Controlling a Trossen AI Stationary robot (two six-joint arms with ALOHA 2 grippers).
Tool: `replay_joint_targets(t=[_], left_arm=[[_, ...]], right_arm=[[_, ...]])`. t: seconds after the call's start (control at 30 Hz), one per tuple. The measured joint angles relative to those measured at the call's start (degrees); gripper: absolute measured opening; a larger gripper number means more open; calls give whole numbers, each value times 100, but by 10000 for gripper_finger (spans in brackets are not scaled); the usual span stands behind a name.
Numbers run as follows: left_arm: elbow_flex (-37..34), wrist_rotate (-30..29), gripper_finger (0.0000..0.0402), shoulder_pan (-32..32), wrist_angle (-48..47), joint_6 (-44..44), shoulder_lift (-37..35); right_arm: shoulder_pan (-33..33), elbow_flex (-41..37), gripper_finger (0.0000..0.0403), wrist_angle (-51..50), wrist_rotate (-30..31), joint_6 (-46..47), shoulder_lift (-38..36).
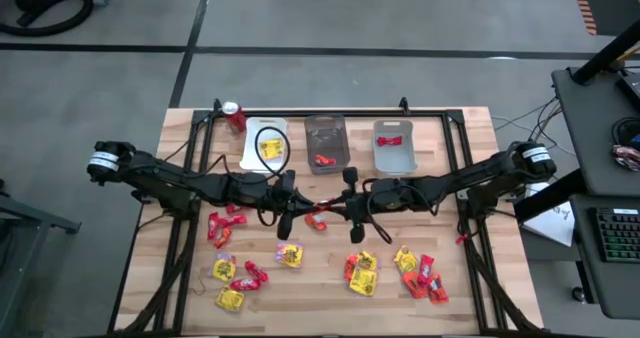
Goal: Sort candy
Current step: Put the orange chocolate into the black bin
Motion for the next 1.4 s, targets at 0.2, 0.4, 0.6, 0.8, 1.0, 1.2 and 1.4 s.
replay_joint_targets(t=[0.2, 0.4, 0.6, 0.8, 1.0, 1.2, 1.4], left_arm=[[0, -4, 21, 95, -143, 123, -130], [2, 20, 68, 319, -594, 473, -470], [2, 62, 95, 791, -1723, 928, -1005], [2, 35, 98, 1347, -2773, 971, -1550], [2, 20, 98, 1493, -3003, 1042, -1848], [2, 20, 89, 1493, -3028, 1208, -1890], [2, 20, 81, 1485, -3290, 1144, -1899]], right_arm=[[-173, 0, 9, -15, -4, 282, -104], [-583, 0, 8, -8, 37, 768, -186], [-1207, -2, 8, -3, 98, 1281, -195], [-1975, -2, 8, 73, 79, 1869, -195], [-2744, -2, 8, 165, -13, 2563, -103], [-3180, 110, 9, 451, -408, 2919, 487], [-3297, 773, 9, 326, -360, 3119, 1382]])
